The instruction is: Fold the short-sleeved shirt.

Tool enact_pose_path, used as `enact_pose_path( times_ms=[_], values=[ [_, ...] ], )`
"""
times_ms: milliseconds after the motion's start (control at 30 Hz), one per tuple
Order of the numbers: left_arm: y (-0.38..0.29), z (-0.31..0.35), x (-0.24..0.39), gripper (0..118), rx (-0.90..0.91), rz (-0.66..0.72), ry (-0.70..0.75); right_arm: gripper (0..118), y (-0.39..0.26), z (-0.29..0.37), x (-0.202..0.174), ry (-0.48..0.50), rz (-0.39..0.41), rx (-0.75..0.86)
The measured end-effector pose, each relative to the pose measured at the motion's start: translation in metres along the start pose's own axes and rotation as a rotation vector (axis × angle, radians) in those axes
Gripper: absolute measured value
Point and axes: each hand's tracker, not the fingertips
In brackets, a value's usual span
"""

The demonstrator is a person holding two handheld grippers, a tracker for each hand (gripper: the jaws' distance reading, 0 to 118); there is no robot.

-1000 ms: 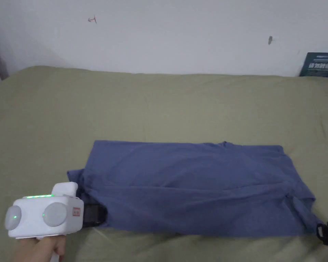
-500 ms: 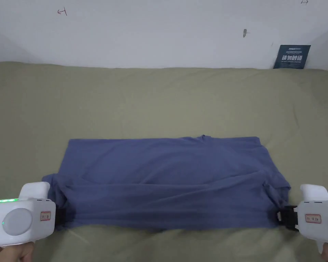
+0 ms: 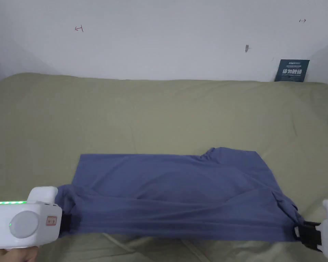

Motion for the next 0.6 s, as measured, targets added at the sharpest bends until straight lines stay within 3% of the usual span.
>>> enact_pose_path(
  times_ms=[200,400,433,467,500,533,567,600],
  values=[
    [-0.064,0.039,-0.016,10,-0.019,0.014,-0.02,9,-0.057,0.032,-0.001,0.021,-0.002,-0.039],
    [-0.082,0.038,-0.025,10,-0.032,0.036,-0.023,10,-0.072,0.031,-0.007,0.019,0.001,-0.066],
    [-0.08,0.037,-0.026,10,-0.026,0.047,-0.031,28,-0.073,0.03,-0.008,0.017,0.002,-0.065],
    [-0.079,0.039,-0.027,17,-0.016,0.069,-0.045,62,-0.072,0.031,-0.008,0.013,0.0,-0.067],
    [-0.079,0.041,-0.029,47,-0.006,0.081,-0.067,102,-0.071,0.031,-0.008,0.007,-0.002,-0.071],
    [-0.078,0.044,-0.03,97,-0.002,0.083,-0.059,117,-0.071,0.031,-0.007,0.005,-0.004,-0.073],
    [-0.078,0.045,-0.03,112,0.003,0.086,-0.047,112,-0.072,0.034,-0.006,0.004,-0.013,-0.066],
    [-0.077,0.049,-0.03,112,0.021,0.083,-0.031,110,-0.068,0.045,-0.005,0.015,-0.019,-0.015]
  ],
)
